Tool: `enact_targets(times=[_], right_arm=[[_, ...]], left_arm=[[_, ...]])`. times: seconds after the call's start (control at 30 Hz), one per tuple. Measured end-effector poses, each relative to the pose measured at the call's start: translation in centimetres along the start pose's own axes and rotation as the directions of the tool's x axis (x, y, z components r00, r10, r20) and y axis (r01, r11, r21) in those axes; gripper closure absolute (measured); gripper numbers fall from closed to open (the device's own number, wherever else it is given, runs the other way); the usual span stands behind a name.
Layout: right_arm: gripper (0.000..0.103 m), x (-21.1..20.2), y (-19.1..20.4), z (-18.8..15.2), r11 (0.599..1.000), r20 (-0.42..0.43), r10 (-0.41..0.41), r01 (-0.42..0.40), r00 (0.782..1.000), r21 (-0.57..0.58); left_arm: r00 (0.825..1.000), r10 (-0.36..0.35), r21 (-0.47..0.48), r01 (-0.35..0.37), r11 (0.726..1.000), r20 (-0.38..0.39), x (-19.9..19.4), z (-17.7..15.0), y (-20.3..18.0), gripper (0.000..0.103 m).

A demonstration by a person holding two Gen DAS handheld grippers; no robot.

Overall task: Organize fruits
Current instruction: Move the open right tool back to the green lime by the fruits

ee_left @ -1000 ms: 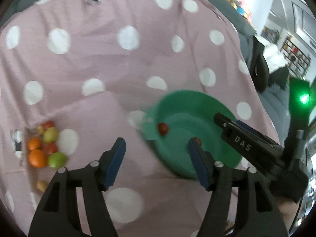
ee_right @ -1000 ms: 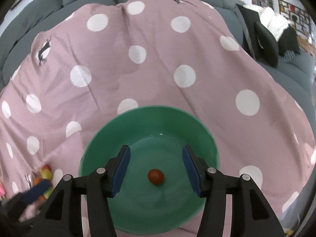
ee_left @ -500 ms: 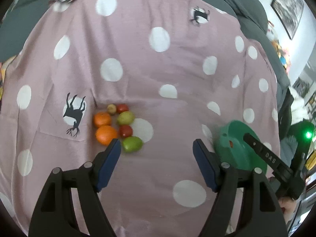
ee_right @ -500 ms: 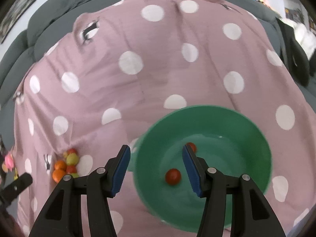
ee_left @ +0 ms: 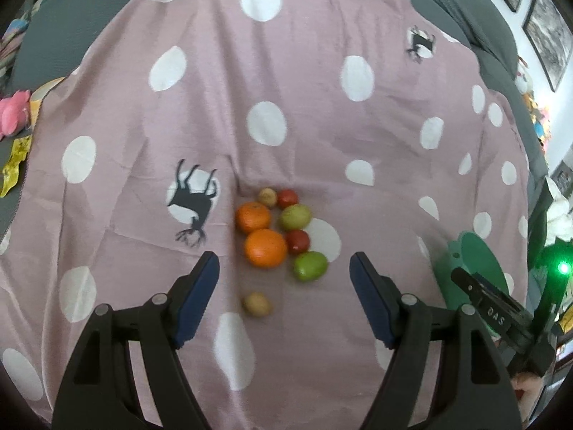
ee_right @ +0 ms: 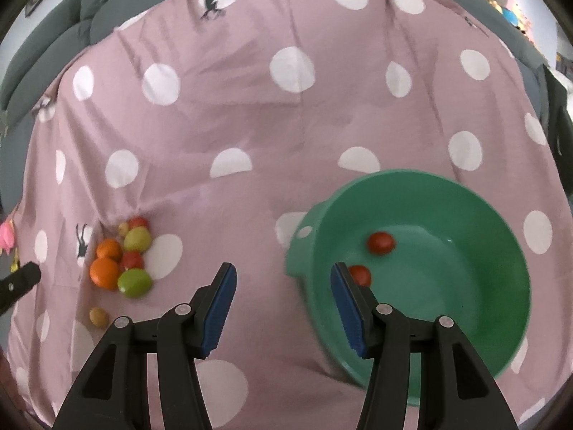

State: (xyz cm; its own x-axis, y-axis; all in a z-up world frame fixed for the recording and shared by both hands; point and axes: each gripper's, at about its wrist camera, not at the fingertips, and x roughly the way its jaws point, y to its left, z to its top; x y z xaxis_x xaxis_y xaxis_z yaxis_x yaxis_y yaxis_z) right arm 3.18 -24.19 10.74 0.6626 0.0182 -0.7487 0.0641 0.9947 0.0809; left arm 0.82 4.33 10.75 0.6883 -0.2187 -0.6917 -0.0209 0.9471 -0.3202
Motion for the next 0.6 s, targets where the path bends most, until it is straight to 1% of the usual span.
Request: enact_targets(times=[0.07,0.13,0.27,0.4,0.5,0.6], right_arm=[[0.047,0.2,1.1,-0.3,1.000,0.009,-0.016,0.016,1.000,-0.027],[0.047,0.1,2.0,-0.4,0.998,0.026,-0.019,0.020,0.999,-0.059],[0.047,0.1,4.1,-0.6,0.992,0.040,0.037,-0.032,0.999,-0.121],[0.047,0.7,6.6,-1.4,0.980,0.009,0.075,-0.072,0.997,-0.187],[0.047,1.1,7.9,-1.8,0.973,-0.034,0.120,-0.125,0.992,-0.197],[0.047,1.5,9.1,-2.2,0.963,-0.066,0.172,-0.182,0.983,-0.199]], left_arm=[[1.000,-0.002,-0.025,0.002,1.000,0.001,-0.1,0.2,0.7,0.027],[1.000,-0.019,-0.044,0.019,0.999,0.006,-0.3,0.3,1.3,0.027],[1.000,-0.010,-0.072,0.011,0.997,0.012,-0.5,0.5,2.2,0.027],[1.000,-0.007,-0.094,0.006,0.996,-0.008,-0.1,0.7,2.7,0.027],[0.999,-0.022,-0.103,0.020,0.994,-0.027,0.4,0.7,3.0,0.027],[0.999,0.007,-0.098,-0.011,0.995,-0.039,1.0,0.7,3.2,0.027]])
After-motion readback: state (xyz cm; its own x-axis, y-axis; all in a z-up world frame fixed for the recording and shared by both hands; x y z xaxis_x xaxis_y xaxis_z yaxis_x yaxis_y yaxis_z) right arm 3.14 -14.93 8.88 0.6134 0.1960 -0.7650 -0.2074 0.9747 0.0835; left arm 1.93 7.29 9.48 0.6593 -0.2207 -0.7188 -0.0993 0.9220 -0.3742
